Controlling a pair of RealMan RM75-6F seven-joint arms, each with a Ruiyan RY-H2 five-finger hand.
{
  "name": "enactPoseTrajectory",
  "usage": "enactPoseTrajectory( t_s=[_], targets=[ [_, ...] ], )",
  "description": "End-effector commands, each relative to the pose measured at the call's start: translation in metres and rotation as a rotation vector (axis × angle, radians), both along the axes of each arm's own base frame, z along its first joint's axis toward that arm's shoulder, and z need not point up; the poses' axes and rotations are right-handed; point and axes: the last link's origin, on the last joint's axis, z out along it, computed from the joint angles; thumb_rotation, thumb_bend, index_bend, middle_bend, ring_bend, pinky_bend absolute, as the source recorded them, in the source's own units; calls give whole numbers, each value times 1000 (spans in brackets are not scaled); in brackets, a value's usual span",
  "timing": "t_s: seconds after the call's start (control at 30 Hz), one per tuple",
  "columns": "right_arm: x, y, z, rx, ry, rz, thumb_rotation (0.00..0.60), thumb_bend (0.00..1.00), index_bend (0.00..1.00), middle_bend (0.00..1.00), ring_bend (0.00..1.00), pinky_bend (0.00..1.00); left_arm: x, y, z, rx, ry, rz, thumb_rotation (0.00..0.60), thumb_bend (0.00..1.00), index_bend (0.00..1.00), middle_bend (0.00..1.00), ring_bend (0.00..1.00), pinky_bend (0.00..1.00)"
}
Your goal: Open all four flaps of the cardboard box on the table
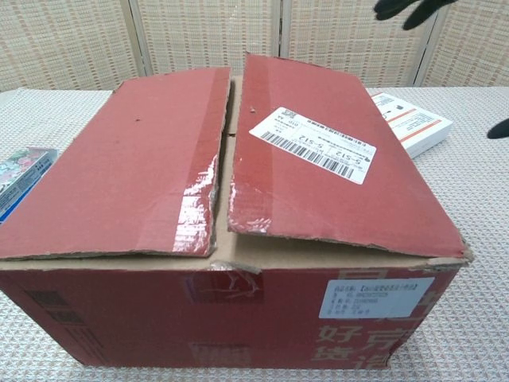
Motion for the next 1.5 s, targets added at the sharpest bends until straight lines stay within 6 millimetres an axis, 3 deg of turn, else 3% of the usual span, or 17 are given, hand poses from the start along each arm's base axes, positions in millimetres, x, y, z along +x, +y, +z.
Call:
enactPoseTrajectory(
  t_s=[0.03, 0.23, 0.7, 1.1, 1.5],
  targets=[
    [28, -12, -12, 83, -2, 43, 591, 199, 22, 107, 111, 0, 1, 0, 1, 1, 0, 2, 600, 372, 131, 210, 211, 12],
    [59, -26, -31, 167, -6, 105, 544, 364, 105, 151, 142, 0, 3, 0, 0, 0, 1, 3, 600, 368, 131, 210, 211, 12],
    [107, -48, -65, 254, -4, 168, 519, 372, 169, 228, 201, 0, 4, 2, -2, -6, 3, 11, 600, 362, 131, 210, 212, 11],
    [126, -57, -86, 302, 10, 172, 518, 372, 209, 317, 216, 0, 2, 1, -1, -3, 3, 25, 600, 357, 131, 210, 211, 11],
    [127, -63, -96, 329, 16, 131, 516, 373, 232, 368, 229, 0, -4, 0, 1, 4, 1, 41, 600, 356, 128, 210, 210, 11]
  ],
)
